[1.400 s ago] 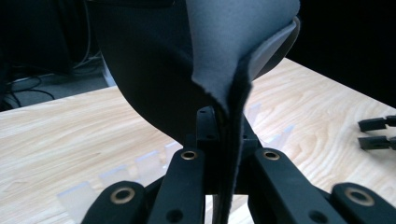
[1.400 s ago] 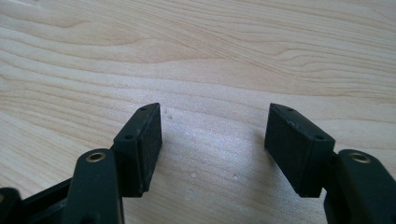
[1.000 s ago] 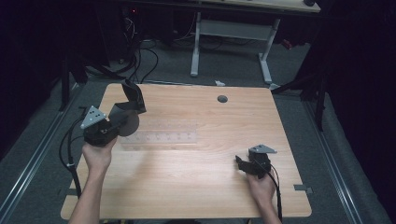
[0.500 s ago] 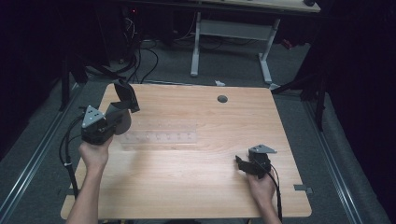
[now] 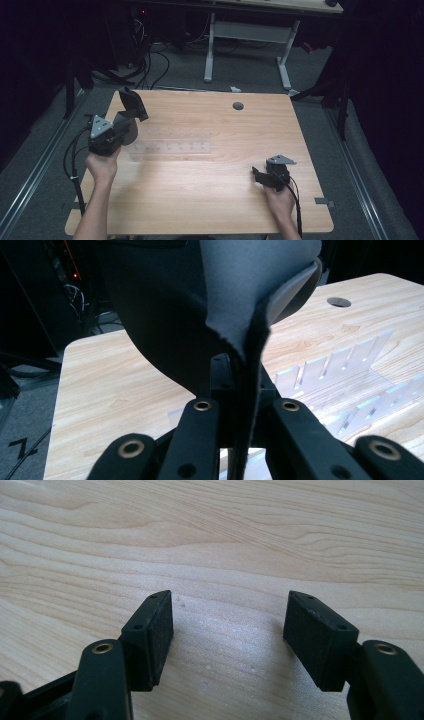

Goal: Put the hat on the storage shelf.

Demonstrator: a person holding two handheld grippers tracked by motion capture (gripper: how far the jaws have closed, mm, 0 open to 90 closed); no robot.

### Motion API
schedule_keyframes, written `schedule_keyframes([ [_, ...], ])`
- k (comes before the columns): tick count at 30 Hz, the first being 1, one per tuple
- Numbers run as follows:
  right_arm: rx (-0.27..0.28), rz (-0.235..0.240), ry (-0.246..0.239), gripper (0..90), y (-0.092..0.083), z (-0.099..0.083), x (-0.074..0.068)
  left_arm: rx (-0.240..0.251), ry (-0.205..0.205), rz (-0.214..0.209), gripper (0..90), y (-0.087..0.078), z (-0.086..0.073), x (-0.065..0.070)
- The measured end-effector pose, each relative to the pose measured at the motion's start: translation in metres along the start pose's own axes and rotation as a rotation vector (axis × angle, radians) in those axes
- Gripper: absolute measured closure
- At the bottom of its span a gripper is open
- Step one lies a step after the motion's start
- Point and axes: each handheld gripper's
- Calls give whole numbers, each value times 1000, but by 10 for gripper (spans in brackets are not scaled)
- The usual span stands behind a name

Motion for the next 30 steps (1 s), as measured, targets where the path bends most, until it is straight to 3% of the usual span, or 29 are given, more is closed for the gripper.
schedule_keyframes([
  [7, 0, 0, -1, 369, 0, 0, 0, -6, 4, 6, 863, 3, -5, 1],
  [30, 1, 2, -2, 367, 0, 0, 0, -15, -60, 33, 859, 0, -30, -12],
])
Point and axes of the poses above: each handheld gripper's, and its own axes: y roughly forward along the jaws, z roughly out of its top, x roughly to its right, and after that the axes turned 1 degree about x, right-handed
